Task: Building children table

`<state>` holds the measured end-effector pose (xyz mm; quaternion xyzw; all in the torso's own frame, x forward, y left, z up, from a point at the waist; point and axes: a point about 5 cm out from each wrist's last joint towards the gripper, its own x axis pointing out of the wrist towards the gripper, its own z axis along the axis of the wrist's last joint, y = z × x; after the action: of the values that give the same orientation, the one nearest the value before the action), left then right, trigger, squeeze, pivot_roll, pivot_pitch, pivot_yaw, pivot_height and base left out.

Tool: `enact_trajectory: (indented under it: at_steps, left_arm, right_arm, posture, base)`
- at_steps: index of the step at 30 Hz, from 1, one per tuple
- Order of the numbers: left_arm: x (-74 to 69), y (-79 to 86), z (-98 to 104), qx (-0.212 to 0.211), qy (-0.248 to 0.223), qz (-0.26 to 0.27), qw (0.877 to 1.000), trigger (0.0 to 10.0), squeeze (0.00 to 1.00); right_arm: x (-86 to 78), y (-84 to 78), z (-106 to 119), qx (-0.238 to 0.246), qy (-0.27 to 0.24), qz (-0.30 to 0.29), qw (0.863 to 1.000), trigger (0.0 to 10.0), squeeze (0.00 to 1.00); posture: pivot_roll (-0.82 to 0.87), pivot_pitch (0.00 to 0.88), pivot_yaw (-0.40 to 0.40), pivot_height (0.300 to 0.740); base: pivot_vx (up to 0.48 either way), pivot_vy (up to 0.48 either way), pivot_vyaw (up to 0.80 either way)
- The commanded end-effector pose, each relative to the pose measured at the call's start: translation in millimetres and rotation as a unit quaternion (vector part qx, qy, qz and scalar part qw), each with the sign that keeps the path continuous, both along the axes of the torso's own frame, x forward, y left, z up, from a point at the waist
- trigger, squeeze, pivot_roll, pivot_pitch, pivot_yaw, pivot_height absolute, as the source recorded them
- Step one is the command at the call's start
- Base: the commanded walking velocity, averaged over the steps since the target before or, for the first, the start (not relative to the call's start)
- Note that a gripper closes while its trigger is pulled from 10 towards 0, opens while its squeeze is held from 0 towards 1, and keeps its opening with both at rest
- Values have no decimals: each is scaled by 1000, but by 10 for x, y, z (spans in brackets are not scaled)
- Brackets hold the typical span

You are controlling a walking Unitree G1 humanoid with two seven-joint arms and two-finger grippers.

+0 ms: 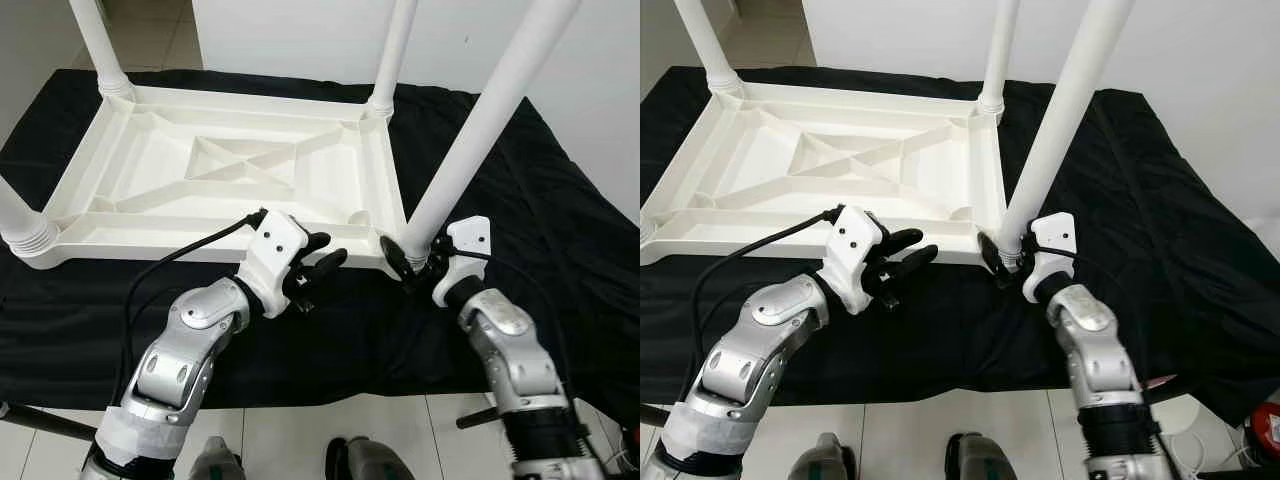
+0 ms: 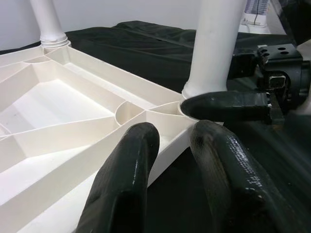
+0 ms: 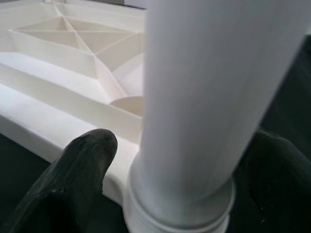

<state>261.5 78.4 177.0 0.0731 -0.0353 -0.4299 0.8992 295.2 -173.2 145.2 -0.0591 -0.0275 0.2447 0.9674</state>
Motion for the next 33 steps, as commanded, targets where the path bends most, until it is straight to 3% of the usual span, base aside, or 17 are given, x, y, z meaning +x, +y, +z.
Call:
enact_trajectory:
  at_steps: [1,9,10,11,13,14,22,23,25,26,33]
  left_arm:
    - [-54,-61,-6,1,4,-41,999,10000,0]
    - [-94,-122,-17,-4,15,-58,998,10000,0]
    - [-106,-134,-24,-5,18,-63,998,10000,0]
    - [-106,-134,-24,-5,18,-63,998,10000,0]
    - [-109,-135,-31,-5,20,-63,998,10000,0]
    - [-109,-135,-31,-5,21,-63,998,10000,0]
    - [-118,-129,-43,-5,26,-62,998,10000,0]
    - [-117,-127,-51,-5,26,-61,998,10000,0]
    - [-116,-125,-56,-5,27,-60,998,10000,0]
    - [-117,-124,-60,-4,27,-59,998,10000,0]
    - [-101,-106,-106,-2,23,-45,999,10000,0]
  right_arm:
    - [54,-2,41,-8,-14,47,999,10000,0]
    - [171,83,22,-34,-17,98,994,10000,0]
    - [194,94,-12,-44,-12,108,993,7490,0]
    - [194,94,-12,-44,-12,108,993,7490,0]
    - [198,79,-59,-46,-1,113,993,1725,0]
    - [197,63,-89,-47,4,113,992,0,0]
    - [189,1,-214,-35,31,85,995,0,0]
    - [193,3,-227,-33,33,68,997,1333,0]
    - [201,2,-239,-32,33,58,997,1333,0]
    - [208,5,-249,-30,34,42,998,10000,0]
    - [193,69,-235,-5,17,-26,999,10000,0]
  posture:
    - [22,45,-33,740]
    - [25,35,-31,740]
    - [29,32,-31,740]
    - [29,32,-31,740]
    - [32,32,-33,740]
    - [35,31,-35,740]
    - [39,36,-42,740]
    - [39,36,-42,740]
    - [39,36,-42,740]
    - [38,40,-46,740]
    - [38,45,-54,740]
  base:
    - [0,0,0]
    - [0,0,0]
    - [0,0,0]
    - [0,0,0]
    - [0,0,0]
    - [0,0,0]
    - [0,0,0]
    - [0,0,0]
    - [0,0,0]
    - [0,0,0]
    - [0,0,0]
